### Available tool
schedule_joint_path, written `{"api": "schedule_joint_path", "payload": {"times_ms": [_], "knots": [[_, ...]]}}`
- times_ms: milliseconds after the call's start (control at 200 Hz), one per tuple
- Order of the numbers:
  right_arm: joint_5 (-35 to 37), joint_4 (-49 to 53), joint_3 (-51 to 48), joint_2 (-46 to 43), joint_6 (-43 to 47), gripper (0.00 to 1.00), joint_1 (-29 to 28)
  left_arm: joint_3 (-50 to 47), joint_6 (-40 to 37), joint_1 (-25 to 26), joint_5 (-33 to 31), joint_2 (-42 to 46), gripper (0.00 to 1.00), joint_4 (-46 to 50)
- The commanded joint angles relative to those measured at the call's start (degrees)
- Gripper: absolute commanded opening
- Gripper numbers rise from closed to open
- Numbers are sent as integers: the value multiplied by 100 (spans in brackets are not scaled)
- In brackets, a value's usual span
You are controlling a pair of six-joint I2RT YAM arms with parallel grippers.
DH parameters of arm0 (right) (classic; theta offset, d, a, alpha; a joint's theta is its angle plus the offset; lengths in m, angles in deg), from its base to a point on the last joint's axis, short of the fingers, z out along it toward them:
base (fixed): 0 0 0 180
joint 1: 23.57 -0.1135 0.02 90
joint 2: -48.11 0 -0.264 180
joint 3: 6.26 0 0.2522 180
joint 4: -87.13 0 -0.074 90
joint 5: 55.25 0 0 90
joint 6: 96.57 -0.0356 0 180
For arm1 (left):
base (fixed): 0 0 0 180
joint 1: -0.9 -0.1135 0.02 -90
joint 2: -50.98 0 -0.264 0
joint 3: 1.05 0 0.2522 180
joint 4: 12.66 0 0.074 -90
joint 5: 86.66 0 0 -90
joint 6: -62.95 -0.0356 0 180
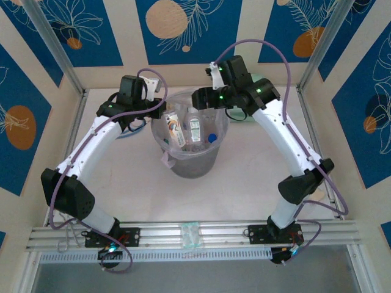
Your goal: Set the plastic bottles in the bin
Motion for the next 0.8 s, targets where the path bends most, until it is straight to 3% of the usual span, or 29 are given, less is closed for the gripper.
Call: {"api": "schedule_joint_path", "payload": {"times_ms": [0, 415, 455, 550, 675, 795], "knots": [[-111, -145, -397, -549, -24, 73, 339, -111, 10, 351, 216, -377, 0, 582], [-1366, -788, -2411, -2101, -295, 73, 2169, 198, 542, 806, 253, -810, 2, 150], [-1406, -787, -2489, -2153, -275, 73, 2258, 264, 473, 806, 125, -791, 11, 221], [-1389, -954, -2707, -2280, -287, 74, 2401, 456, 205, 799, -140, -716, 47, 465], [-1243, -1311, -3062, -2415, -435, 78, 2555, 810, -212, 758, -468, -583, 71, 791], [-668, -1675, -3429, -2606, -767, 99, 2625, 1138, -759, 630, -886, -279, 99, 964]]}}
